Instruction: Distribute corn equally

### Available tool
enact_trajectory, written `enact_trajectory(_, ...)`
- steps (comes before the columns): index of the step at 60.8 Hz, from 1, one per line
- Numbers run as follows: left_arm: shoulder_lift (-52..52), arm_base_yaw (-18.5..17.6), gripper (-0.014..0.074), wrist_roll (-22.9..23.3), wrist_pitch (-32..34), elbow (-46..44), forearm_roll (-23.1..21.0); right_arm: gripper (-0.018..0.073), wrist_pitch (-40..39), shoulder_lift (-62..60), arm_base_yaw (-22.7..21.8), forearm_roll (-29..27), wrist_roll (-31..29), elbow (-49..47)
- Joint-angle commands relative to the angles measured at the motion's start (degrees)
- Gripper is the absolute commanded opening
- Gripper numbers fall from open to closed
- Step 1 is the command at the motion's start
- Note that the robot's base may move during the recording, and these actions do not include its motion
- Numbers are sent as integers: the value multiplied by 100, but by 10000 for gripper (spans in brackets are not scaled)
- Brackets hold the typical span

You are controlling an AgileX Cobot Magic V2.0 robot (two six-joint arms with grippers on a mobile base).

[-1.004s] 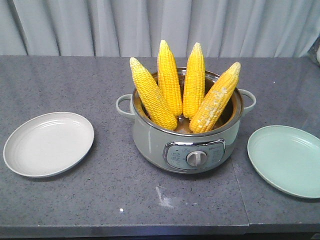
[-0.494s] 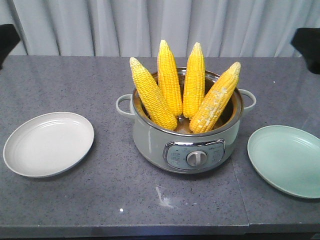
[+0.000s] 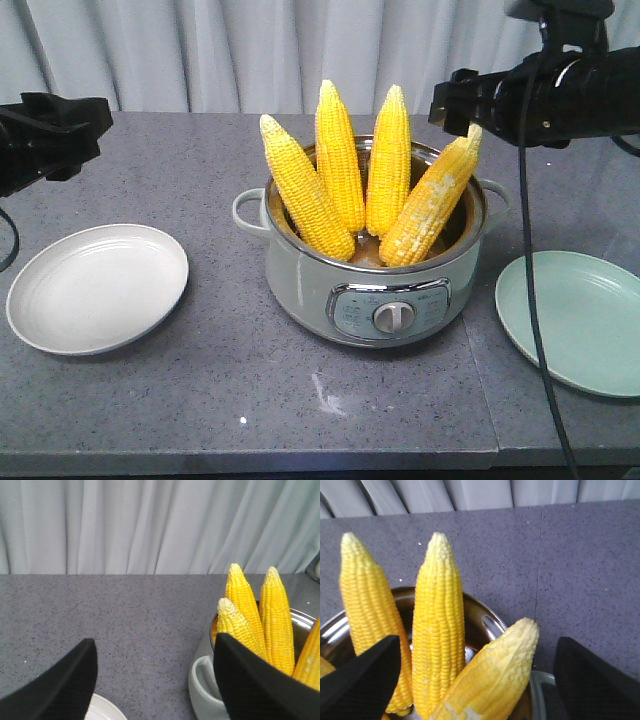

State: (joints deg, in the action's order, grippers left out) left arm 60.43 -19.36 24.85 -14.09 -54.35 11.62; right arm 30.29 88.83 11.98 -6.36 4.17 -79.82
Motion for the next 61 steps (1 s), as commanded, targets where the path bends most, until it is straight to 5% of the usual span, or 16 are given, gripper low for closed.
enact_trajectory(1,-83,-35,489,7,348,-213,-20,595,-344,66,2,-21,-32,-255)
enact_trajectory(25,-83,-35,486,7,3,-213,-9,555,-374,465,-4,-1,-9,-255)
enact_trajectory(30,-83,-35,485,7,24,-213,-9,475,-336,465,-4,-12,-2,-255)
enact_trajectory(47,-83,-35,485,25,7,-213,-9,-7,-430,80,-4,40,-109,-255)
enact_trajectory(61,33,-35,485,9,403,-213,-9,-9,-467,-1066,-4,312,-119,-255)
